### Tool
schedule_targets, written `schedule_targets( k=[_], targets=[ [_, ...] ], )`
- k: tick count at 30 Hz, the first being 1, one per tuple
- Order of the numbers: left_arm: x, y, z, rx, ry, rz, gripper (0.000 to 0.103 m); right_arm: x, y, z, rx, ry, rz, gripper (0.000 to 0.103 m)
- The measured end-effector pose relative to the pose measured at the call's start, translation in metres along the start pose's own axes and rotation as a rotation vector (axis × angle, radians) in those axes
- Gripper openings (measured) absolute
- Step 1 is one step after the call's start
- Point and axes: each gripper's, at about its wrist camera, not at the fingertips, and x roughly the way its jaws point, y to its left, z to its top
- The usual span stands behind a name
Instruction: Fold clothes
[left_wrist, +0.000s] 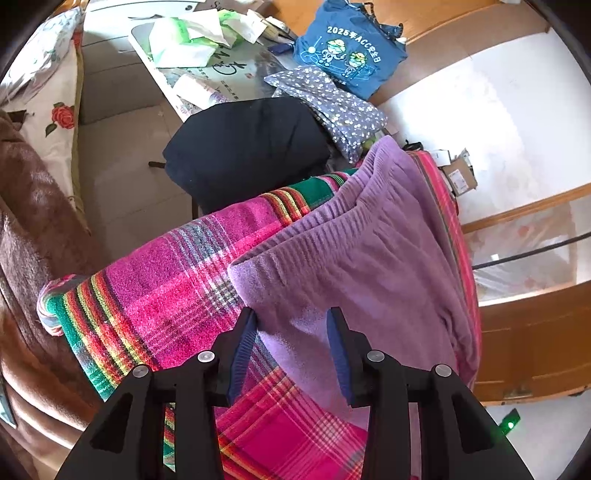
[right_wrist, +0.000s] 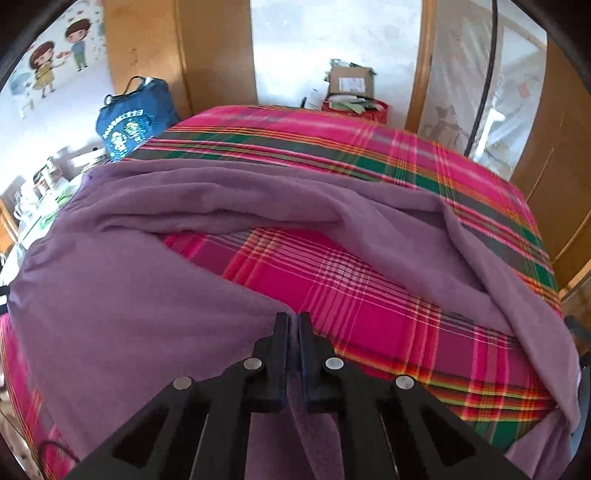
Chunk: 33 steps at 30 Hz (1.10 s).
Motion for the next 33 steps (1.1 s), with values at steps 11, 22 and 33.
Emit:
schedule_targets(
  k=[11,22,33],
  targets=[
    [0.001,0.000,0.002,0.003,0.011,-0.016,0.042,-0.027,-0.003,-0.011,0.028,-0.055,0.021,0.021],
    [-0.002,0.004,0.000,-0.010,0.028,-0.113,0.042,-0.069,0.139,-0.069,-0.419,-0.081,0.315,0.028],
    [0.004,0.004,0.005,-0.022,0.036,-0.108,0.042,-0.048,0.216,-0.092,-0.589,-0.033,0.353,0.028]
  ],
)
